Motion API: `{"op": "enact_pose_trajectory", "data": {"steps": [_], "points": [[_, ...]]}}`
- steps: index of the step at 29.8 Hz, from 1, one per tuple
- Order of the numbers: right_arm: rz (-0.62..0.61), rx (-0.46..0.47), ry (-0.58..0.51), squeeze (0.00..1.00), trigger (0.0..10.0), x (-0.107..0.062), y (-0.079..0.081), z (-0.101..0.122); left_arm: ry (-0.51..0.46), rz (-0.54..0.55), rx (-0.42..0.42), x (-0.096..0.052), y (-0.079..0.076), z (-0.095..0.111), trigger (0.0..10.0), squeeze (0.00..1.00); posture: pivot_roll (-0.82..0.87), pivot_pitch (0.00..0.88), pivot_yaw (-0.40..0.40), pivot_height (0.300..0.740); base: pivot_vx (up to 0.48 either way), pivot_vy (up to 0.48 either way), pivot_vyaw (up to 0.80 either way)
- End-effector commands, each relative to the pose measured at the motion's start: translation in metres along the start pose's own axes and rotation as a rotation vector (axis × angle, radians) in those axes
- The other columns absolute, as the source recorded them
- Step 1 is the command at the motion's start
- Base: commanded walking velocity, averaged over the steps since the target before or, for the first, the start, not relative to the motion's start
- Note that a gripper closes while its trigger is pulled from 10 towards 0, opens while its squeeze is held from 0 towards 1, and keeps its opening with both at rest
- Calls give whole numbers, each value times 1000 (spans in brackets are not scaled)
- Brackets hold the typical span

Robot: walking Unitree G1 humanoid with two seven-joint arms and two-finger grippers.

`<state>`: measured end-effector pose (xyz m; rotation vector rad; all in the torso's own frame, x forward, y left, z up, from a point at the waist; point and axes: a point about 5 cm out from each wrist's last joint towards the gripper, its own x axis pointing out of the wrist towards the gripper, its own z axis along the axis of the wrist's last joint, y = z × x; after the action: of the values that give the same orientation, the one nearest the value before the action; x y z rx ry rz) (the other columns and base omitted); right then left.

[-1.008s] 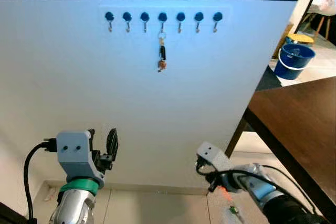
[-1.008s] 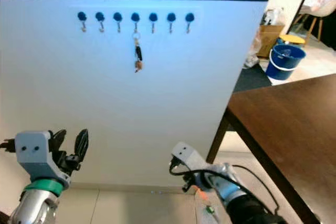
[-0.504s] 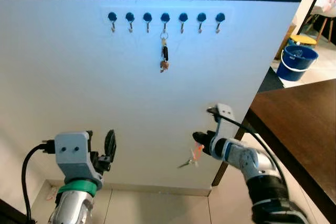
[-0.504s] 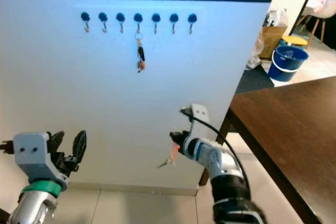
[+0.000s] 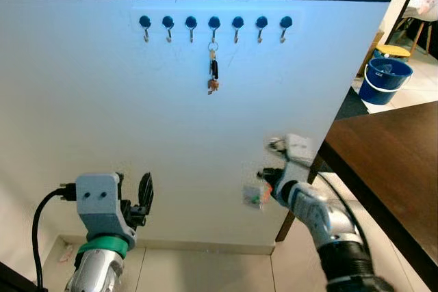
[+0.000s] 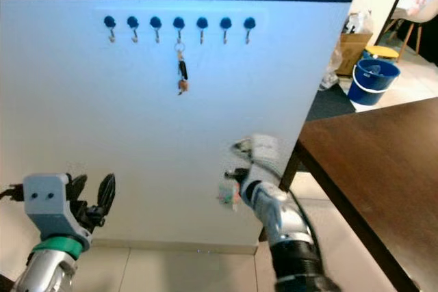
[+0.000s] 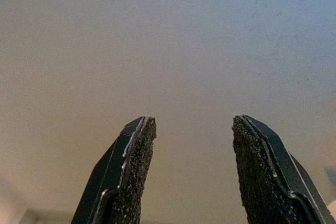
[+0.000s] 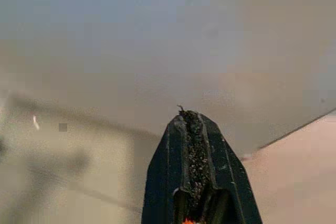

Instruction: Hang keys on a hook

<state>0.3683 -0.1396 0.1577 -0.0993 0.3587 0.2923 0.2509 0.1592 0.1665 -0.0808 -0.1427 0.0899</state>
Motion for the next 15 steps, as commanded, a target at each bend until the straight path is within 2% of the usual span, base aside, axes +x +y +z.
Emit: {"op": "enact_pose_trajectory", "data": {"steps": [1, 5, 7, 15], "points": [[44, -34, 23, 0, 10000, 1, 9, -6, 29, 17, 21, -2, 4, -5, 10000, 0, -136, 99, 120, 740, 0, 0, 0], [138, 37, 6, 0, 10000, -1, 21, 0, 69, 8, 51, -2, 3, -11, 10000, 0, -136, 99, 120, 740, 0, 0, 0], [175, 68, -43, 0, 10000, -3, 26, 12, 70, -11, 41, -3, 1, -11, 10000, 0, -136, 99, 120, 740, 0, 0, 0], [224, 39, -64, 0, 10000, -5, 28, 15, 76, -6, 32, -3, 1, -12, 10000, 0, -142, 102, 114, 740, 0, 0, 0]]}}
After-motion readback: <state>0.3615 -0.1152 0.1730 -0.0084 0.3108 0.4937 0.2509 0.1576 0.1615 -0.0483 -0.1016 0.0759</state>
